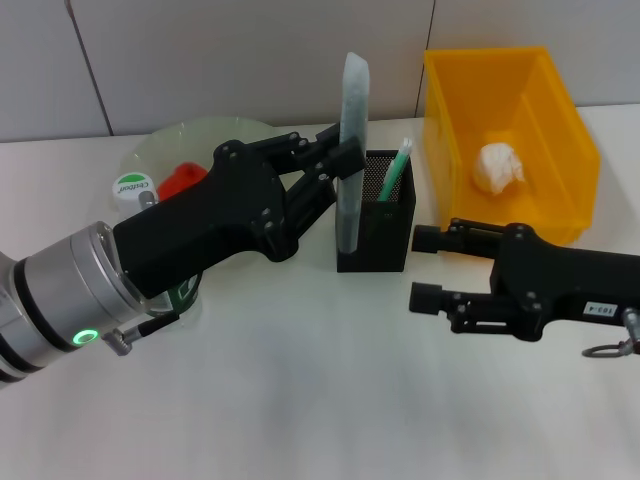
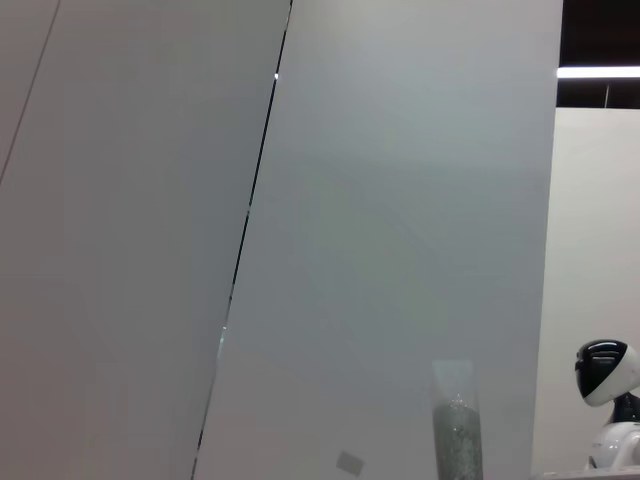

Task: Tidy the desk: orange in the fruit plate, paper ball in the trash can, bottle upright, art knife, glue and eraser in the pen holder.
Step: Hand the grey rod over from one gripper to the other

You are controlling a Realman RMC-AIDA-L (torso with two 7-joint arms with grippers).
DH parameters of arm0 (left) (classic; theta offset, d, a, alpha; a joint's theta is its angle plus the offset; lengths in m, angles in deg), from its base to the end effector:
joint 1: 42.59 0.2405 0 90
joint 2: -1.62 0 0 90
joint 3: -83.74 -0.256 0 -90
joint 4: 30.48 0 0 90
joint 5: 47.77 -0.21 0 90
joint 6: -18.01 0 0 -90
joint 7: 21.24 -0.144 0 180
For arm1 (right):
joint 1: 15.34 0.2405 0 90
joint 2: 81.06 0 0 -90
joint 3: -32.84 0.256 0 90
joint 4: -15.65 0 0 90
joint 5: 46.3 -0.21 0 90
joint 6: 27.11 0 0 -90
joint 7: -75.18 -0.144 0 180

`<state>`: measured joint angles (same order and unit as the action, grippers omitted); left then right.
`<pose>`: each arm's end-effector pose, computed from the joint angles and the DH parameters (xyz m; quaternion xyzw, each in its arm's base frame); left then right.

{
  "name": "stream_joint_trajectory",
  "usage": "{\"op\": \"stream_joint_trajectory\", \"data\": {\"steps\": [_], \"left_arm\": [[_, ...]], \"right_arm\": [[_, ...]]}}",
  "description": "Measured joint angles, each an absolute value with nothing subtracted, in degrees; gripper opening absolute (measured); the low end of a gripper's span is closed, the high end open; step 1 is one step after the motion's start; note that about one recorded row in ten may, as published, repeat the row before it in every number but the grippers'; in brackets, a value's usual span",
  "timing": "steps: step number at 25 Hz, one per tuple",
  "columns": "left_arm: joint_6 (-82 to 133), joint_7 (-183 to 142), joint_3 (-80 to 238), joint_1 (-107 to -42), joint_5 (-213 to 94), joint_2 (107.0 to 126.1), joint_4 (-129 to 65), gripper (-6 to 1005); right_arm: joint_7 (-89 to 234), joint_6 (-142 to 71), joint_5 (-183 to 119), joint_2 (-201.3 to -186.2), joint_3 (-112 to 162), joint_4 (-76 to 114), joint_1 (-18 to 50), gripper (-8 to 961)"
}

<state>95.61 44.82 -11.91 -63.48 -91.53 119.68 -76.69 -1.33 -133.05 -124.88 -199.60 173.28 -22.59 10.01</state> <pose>-0.1517 0.3078 -0.0305 -0.8523 -0.1154 -0.4986 0.1079 0.2459 0.2915 0.0271 -0.9066 0.1628 0.3817 0.0764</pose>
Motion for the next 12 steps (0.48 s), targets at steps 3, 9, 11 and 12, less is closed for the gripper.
{"op": "stream_joint_trajectory", "data": {"steps": [3,9,11,12], "left_arm": [[95.74,44.8,-11.97,-63.56,-91.54,119.77,-76.7,138],[95.89,44.65,-12.35,-63.61,-91.54,119.93,-76.67,138],[95.89,44.62,-12.41,-63.61,-91.54,119.93,-76.66,138],[95.89,44.56,-12.42,-63.6,-91.54,119.92,-76.65,138]], "right_arm": [[-0.66,-133.87,-125.04,-199.95,173.12,-22.65,10.39,762],[0.14,-134.07,-126.68,-200.12,173.12,-22.41,11.11,762],[0.27,-134.11,-127.69,-200.13,173.11,-22.41,11.12,762],[0.28,-134.12,-128.11,-200.13,173.11,-22.41,11.17,762]]}}
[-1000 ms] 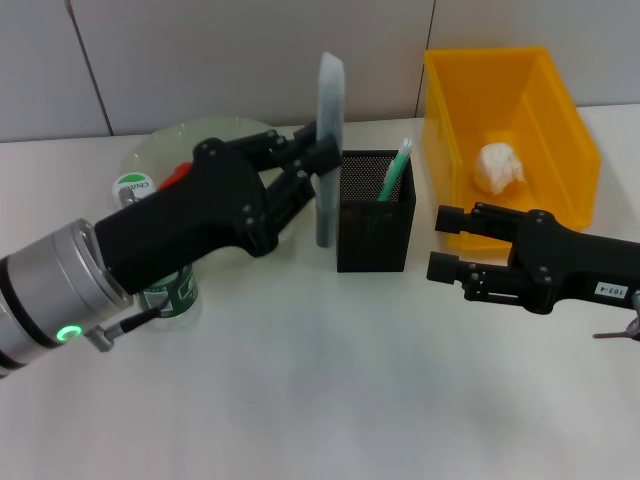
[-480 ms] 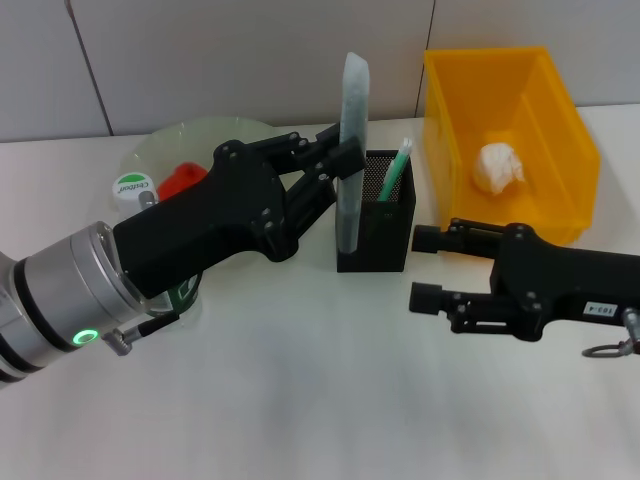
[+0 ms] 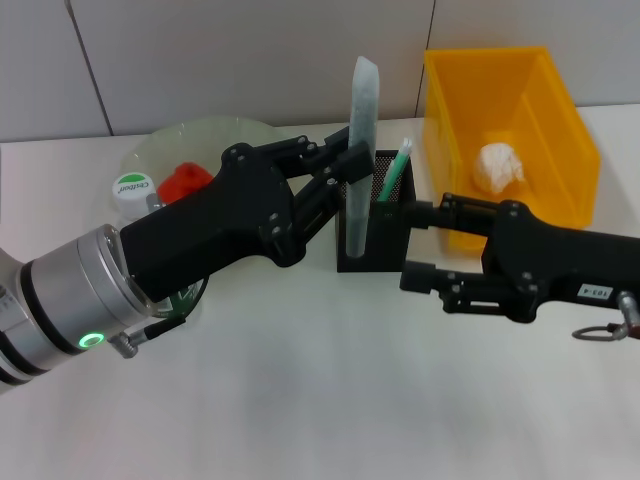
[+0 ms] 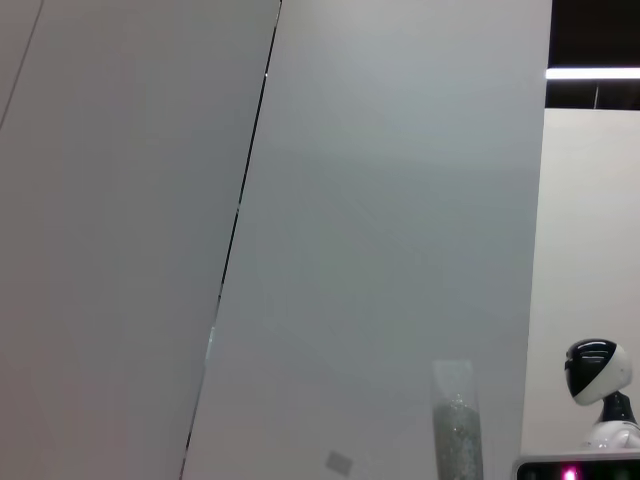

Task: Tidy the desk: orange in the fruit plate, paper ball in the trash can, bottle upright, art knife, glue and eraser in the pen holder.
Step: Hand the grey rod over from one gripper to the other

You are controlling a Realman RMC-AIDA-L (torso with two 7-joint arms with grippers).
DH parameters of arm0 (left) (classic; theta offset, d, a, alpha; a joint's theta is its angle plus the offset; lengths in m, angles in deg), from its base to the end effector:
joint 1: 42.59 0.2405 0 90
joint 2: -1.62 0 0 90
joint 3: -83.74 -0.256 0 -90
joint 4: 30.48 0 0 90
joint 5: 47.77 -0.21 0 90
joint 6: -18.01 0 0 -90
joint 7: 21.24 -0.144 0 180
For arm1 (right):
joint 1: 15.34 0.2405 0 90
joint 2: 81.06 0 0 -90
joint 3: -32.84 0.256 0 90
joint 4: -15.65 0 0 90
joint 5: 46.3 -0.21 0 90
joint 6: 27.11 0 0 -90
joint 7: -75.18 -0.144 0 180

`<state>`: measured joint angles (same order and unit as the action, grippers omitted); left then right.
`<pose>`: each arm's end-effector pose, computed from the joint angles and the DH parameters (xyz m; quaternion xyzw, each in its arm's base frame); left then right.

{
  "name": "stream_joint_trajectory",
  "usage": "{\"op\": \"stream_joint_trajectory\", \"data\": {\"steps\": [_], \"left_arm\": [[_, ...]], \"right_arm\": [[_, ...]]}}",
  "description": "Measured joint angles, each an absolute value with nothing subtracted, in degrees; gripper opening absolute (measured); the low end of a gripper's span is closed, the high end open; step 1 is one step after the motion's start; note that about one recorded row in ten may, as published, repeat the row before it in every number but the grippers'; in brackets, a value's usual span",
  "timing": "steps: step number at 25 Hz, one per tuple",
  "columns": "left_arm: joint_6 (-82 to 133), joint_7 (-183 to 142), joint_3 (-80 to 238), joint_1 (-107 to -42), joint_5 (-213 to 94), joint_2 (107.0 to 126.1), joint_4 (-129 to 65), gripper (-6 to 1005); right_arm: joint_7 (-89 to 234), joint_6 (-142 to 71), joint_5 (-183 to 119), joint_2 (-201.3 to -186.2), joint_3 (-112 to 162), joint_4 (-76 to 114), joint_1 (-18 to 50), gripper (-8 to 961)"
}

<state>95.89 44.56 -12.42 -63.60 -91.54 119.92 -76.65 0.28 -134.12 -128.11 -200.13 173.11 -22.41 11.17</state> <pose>-0.1493 0.3057 -0.0333 -0.8529 -0.1121 -0.4996 0.1018 0.2327 0.2961 0.0291 -0.8988 0.1327 0.4102 0.0788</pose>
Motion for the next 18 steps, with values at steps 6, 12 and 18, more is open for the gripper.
{"op": "stream_joint_trajectory", "data": {"steps": [6,12,18], "left_arm": [[95.9,44.38,-12.42,-63.61,-91.54,119.98,-76.62,139],[95.98,44.3,-12.5,-63.69,-91.64,120.12,-76.62,139],[95.97,44.31,-13.16,-64.28,-91.9,120.19,-76.64,139]], "right_arm": [[0.73,-133.63,-128.9,-200.26,173.1,-21.67,12.18,762],[1.01,-132.5,-128.94,-200.33,172.53,-19.77,13.56,762],[1.24,-131.38,-128.94,-200.48,171.87,-19.42,14.1,762]]}}
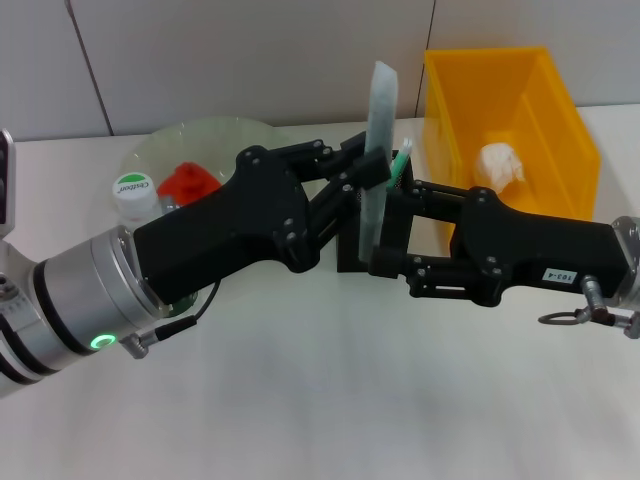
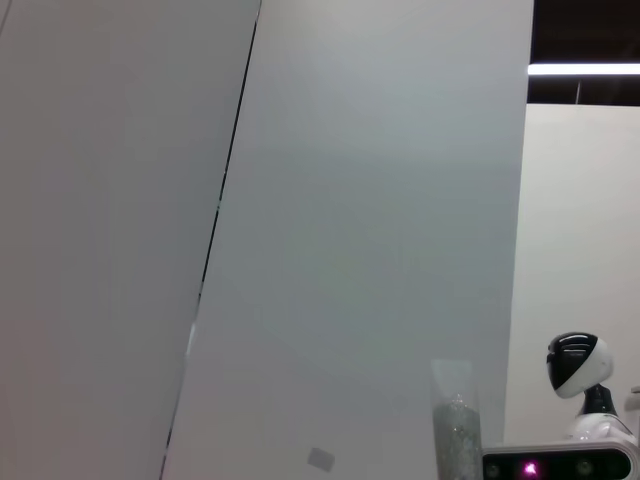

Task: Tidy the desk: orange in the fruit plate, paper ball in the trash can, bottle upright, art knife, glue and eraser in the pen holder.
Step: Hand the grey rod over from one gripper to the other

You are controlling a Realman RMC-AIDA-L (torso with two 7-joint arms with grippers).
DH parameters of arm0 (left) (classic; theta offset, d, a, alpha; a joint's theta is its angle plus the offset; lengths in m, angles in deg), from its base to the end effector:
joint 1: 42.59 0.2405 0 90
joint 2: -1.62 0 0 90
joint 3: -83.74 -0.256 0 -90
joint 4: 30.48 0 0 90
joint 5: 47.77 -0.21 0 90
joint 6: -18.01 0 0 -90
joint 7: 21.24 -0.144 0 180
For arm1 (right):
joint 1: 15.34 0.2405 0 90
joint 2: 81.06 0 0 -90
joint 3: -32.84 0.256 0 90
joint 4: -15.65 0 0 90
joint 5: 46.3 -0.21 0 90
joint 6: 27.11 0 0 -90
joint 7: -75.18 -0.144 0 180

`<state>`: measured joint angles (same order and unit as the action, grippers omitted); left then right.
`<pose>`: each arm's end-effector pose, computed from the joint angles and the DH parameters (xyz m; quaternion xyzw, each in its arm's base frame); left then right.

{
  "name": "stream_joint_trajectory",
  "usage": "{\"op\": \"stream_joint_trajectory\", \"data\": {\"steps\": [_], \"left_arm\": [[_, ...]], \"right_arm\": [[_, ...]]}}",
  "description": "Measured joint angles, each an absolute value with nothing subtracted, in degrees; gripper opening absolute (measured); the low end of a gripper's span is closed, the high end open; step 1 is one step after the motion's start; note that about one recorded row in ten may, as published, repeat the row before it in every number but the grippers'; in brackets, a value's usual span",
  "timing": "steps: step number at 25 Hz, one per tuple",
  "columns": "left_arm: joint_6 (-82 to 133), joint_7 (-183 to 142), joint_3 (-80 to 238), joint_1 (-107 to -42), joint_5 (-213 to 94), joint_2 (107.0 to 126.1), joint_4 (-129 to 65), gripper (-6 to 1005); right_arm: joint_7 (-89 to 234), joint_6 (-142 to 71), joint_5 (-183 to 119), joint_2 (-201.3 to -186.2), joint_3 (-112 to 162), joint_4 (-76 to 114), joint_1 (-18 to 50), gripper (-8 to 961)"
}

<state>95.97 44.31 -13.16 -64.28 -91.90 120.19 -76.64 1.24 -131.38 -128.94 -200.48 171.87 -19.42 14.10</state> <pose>-0.1440 0.3044 -0.0377 -0.8562 -0.1044 -0.4977 0.0916 0.2202 0.3088 0.0168 -0.8974 0.1310 0.4149 0.0736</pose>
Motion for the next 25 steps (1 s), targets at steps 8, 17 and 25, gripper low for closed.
{"op": "stream_joint_trajectory", "data": {"steps": [8,17,25], "left_arm": [[95.76,44.28,-13.23,-64.43,-92.05,120.18,-76.54,139],[95.8,44.24,-13.2,-64.55,-92.09,120.09,-75.96,138],[95.79,44.26,-13.3,-64.63,-94.48,120.09,-75.92,139]], "right_arm": [[1.27,-131.28,-128.92,-200.51,171.79,-19.0,14.26,762],[1.27,-131.51,-128.98,-200.48,171.79,-18.97,14.28,586],[0.79,-131.28,-128.52,-200.27,170.83,-19.1,14.55,563]]}}
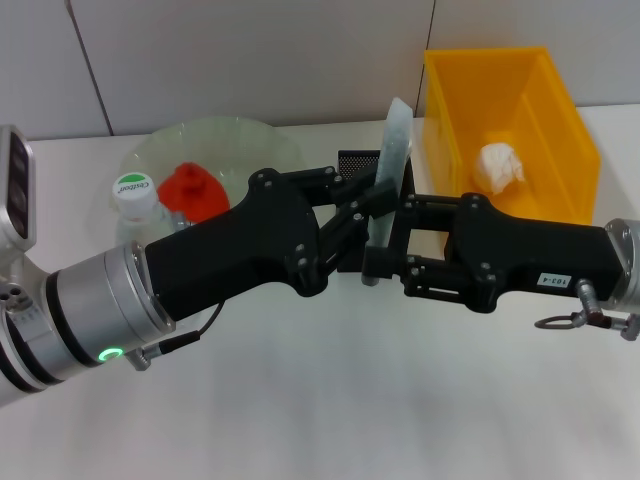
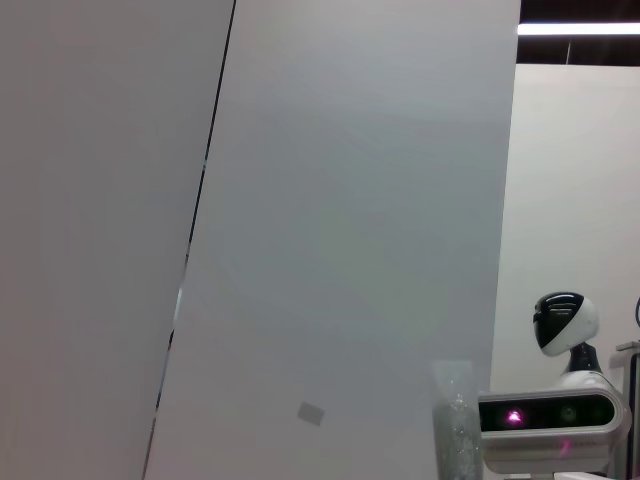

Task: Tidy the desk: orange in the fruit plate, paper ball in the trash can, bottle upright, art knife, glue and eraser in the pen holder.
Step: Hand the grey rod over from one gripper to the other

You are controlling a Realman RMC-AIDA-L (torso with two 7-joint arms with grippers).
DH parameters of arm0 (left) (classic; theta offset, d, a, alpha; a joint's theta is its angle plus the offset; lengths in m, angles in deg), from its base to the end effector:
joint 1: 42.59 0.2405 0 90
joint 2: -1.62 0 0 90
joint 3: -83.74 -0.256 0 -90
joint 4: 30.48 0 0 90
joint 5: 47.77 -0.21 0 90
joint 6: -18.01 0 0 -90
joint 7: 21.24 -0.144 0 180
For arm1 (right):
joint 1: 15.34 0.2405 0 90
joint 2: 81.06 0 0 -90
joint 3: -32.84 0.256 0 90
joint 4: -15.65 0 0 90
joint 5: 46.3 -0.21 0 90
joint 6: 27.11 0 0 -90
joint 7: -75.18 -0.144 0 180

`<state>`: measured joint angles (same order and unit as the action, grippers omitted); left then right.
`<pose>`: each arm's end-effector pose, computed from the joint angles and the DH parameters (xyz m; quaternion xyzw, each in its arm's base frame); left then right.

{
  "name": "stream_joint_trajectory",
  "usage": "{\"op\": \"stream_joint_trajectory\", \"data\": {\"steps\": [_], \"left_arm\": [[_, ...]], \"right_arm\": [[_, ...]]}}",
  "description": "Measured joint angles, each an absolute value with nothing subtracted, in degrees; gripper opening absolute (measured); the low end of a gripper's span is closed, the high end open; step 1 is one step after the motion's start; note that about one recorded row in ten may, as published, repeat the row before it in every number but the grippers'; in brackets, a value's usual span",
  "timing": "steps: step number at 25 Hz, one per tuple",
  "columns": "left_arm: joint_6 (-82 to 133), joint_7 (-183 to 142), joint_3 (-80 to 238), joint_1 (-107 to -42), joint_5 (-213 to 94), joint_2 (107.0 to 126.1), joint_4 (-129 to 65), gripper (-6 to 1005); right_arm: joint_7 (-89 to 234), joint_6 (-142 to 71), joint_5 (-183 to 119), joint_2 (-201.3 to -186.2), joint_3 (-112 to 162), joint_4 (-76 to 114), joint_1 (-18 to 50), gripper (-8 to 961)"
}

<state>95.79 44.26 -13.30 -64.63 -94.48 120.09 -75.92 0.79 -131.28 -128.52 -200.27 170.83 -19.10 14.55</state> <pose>-0.1479 0.3023 -0.0443 -0.8690 -0.1009 -0.4771 0.0839 0.2185 0.3091 0.0140 -0.9014 0.1324 0.4077 0.0618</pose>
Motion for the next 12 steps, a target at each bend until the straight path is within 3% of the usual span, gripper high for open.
{"op": "stream_joint_trajectory", "data": {"steps": [12], "left_arm": [[95.77,44.25,-12.68,-64.65,-94.98,119.91,-75.83,138]], "right_arm": [[0.54,-130.74,-127.73,-200.24,170.27,-19.1,14.36,562]]}}
